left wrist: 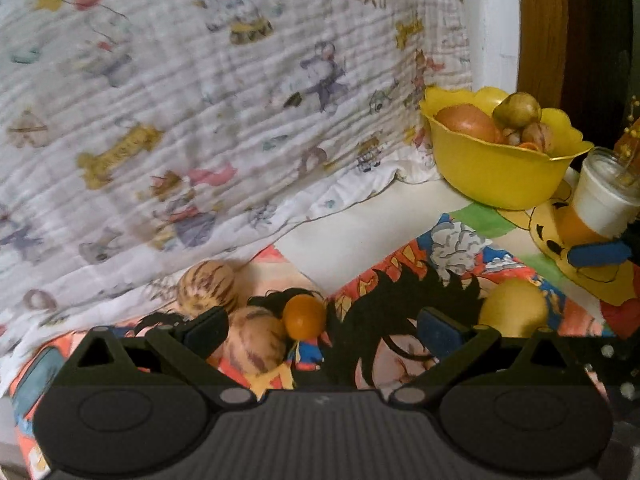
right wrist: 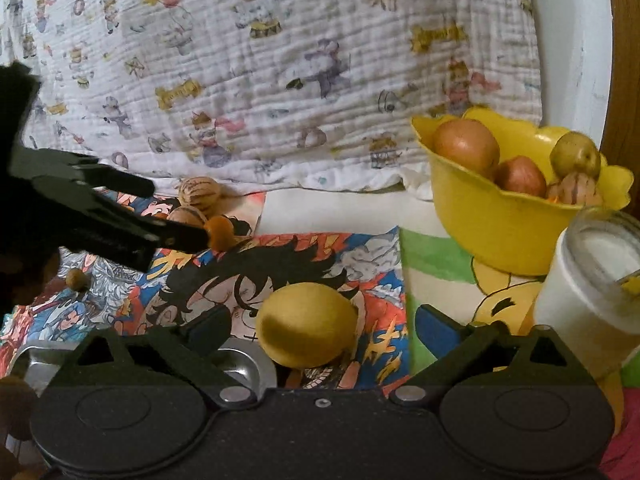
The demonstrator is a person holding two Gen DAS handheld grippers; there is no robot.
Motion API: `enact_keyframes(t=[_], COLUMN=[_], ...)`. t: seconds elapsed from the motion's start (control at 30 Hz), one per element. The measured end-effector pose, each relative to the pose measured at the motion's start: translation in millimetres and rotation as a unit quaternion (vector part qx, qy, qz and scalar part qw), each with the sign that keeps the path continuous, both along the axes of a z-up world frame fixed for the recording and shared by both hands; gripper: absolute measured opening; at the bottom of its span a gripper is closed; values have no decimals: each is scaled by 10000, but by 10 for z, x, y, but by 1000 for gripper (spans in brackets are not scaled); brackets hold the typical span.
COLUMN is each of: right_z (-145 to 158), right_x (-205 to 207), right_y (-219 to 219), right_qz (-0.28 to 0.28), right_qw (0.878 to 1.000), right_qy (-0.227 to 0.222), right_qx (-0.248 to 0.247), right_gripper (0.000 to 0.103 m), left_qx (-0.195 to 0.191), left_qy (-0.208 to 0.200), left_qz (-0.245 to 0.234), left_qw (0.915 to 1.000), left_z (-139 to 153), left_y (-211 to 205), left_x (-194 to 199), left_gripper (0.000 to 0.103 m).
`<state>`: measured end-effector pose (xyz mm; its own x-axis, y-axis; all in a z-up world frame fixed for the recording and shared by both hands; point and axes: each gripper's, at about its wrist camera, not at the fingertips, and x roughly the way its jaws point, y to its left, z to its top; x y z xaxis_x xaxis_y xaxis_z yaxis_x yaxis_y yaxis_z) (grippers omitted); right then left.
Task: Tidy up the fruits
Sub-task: 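Move the left tool toward a small orange while the right tool approaches the lemon, then close the left gripper on the small orange while the right gripper closes on the lemon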
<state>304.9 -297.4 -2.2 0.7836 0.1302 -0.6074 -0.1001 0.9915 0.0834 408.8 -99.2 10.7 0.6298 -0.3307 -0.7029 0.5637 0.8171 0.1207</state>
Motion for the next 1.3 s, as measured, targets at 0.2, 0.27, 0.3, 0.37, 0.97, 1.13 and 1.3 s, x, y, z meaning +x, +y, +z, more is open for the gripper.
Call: enact_keyframes(t=[0.2, 0.27, 0.3, 0.37, 0.97, 1.13, 1.3], right_z=[-124, -159, -175, -207, -276, -258, -295], right_x=[99, 131, 146, 182, 296, 355, 405], right_y=[64, 88, 99, 136, 274, 322, 341], right_qz=[-93, -115, -110, -97, -69, 28, 38], right_qw=[9999, 9997, 9996, 9995, 9996, 9997, 9996], right_qy=[126, 190, 216, 281, 206, 134, 228], right_qx=[35, 76, 107, 125, 193, 212, 162], right_gripper=[93, 92, 91, 89, 83, 79, 73], left_qx=[-72, -31, -9, 39, 293, 311, 512], left_qy=[60, 113, 151, 253, 432, 552, 532], left_qz=[-261, -320, -336, -360, -478, -337, -321], left_qw=[9996, 9994, 9993, 9990, 9975, 9974, 9968], left_z=[-124, -173, -195, -249, -354, -338, -359], left_y=[-115, -144, -152, -160, -234, -165, -201], left_x=[234, 291, 313, 353, 464, 530, 521], left_gripper=[100, 98, 98, 96, 71, 61, 56])
